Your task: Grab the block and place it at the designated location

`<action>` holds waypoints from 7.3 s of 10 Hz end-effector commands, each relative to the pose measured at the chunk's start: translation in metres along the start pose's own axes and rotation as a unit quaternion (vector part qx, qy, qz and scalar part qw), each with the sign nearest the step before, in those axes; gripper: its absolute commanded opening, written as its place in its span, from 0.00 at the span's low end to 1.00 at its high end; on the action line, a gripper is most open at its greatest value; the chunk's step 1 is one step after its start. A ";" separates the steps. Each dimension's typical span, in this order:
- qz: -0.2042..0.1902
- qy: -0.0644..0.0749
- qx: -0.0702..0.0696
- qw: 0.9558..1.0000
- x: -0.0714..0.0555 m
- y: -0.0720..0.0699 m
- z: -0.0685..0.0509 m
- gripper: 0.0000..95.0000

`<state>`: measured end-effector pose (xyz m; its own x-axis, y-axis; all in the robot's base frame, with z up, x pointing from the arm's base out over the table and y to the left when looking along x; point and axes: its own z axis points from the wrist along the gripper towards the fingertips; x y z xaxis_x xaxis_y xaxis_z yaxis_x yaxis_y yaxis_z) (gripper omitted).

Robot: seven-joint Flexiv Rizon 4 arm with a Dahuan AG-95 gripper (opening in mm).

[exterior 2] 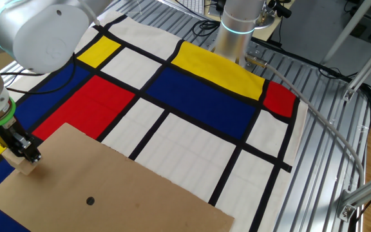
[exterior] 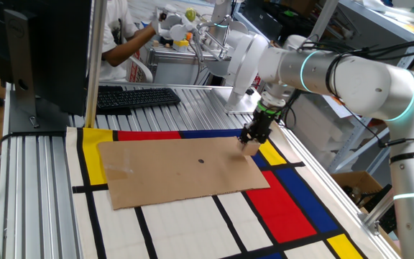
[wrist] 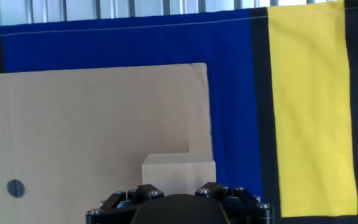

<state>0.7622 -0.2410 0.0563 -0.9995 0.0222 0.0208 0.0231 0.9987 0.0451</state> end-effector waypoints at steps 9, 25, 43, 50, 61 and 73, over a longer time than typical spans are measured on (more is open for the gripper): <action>0.018 0.001 0.004 1.000 -0.019 0.076 -0.001 0.00; 0.054 -0.002 0.005 0.999 0.004 0.125 0.016 0.00; 0.050 -0.005 0.027 0.998 0.016 0.139 0.020 0.00; -0.004 -0.015 0.017 1.000 0.016 0.139 0.020 0.00; 0.006 -0.013 0.010 1.000 0.015 0.155 0.021 0.00; 0.024 -0.014 0.000 1.000 0.012 0.175 0.032 0.00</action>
<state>0.7545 -0.0636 0.0312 -0.9973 0.0734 -0.0019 0.0732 0.9962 0.0473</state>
